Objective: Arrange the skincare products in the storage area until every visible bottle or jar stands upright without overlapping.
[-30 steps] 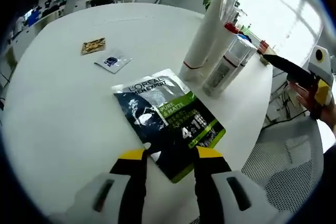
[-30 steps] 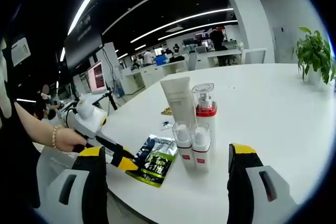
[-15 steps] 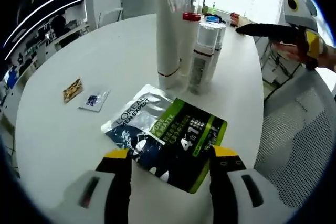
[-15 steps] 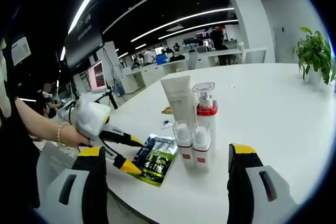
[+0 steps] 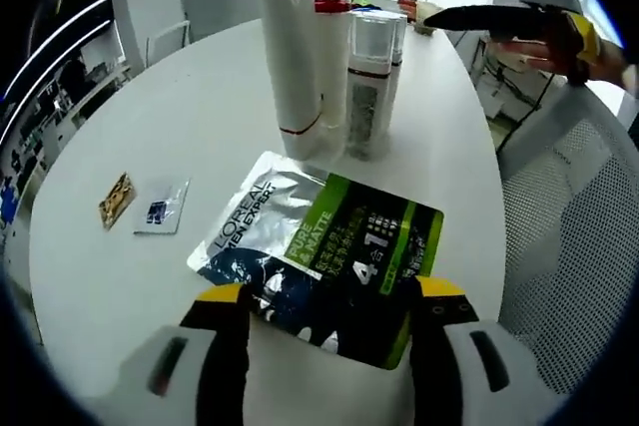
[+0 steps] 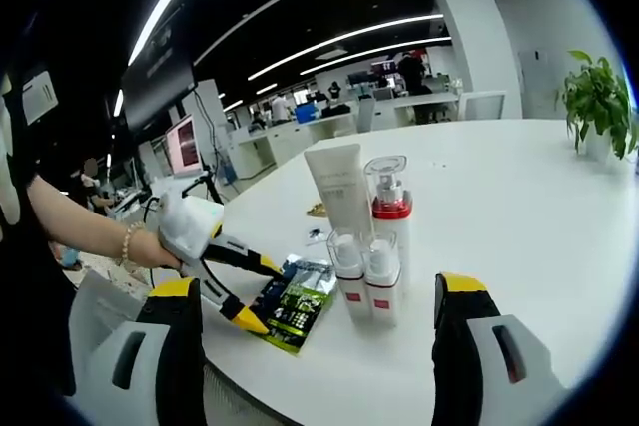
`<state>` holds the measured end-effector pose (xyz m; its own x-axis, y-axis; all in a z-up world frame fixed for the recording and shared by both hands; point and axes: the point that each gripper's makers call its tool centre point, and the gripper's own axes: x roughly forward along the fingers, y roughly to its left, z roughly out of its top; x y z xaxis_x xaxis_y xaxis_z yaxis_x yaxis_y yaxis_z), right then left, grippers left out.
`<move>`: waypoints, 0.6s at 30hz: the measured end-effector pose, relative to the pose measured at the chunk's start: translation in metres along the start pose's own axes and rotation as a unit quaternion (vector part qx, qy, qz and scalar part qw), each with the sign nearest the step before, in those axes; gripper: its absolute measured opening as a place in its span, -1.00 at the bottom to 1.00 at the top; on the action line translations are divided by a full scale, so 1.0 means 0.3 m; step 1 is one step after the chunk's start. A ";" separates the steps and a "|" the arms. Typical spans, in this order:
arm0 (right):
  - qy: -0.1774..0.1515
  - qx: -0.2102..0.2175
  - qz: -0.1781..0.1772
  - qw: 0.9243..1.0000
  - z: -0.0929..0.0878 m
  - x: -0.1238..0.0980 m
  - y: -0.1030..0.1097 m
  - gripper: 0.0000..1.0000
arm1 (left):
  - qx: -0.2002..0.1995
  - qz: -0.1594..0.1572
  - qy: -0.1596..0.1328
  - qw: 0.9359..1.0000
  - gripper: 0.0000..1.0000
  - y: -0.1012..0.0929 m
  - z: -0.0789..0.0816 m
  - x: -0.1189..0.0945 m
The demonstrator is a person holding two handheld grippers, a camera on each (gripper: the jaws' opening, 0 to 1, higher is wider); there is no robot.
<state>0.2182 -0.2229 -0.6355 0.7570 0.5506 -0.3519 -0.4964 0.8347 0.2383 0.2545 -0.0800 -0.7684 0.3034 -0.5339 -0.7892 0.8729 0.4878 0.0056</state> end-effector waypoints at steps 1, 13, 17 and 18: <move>0.000 0.000 0.000 1.000 0.000 0.000 0.000 0.93 | 0.000 0.001 0.001 1.000 0.28 -0.008 -0.001 -0.004; 0.003 0.001 0.003 1.000 -0.005 0.003 0.002 0.93 | -0.024 0.000 0.003 1.000 0.24 -0.018 0.002 -0.001; 0.003 0.002 0.003 1.000 -0.006 0.004 0.001 0.92 | -0.028 0.000 0.000 1.000 0.22 -0.013 0.007 -0.002; 0.004 0.003 0.004 1.000 -0.006 0.004 0.001 0.92 | -0.030 0.000 -0.002 1.000 0.20 -0.012 0.012 -0.006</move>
<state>0.2181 -0.2221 -0.6376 0.7504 0.5565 -0.3566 -0.4995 0.8308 0.2455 0.2520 -0.0831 -0.7648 0.3054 -0.5362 -0.7869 0.8480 0.5290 -0.0314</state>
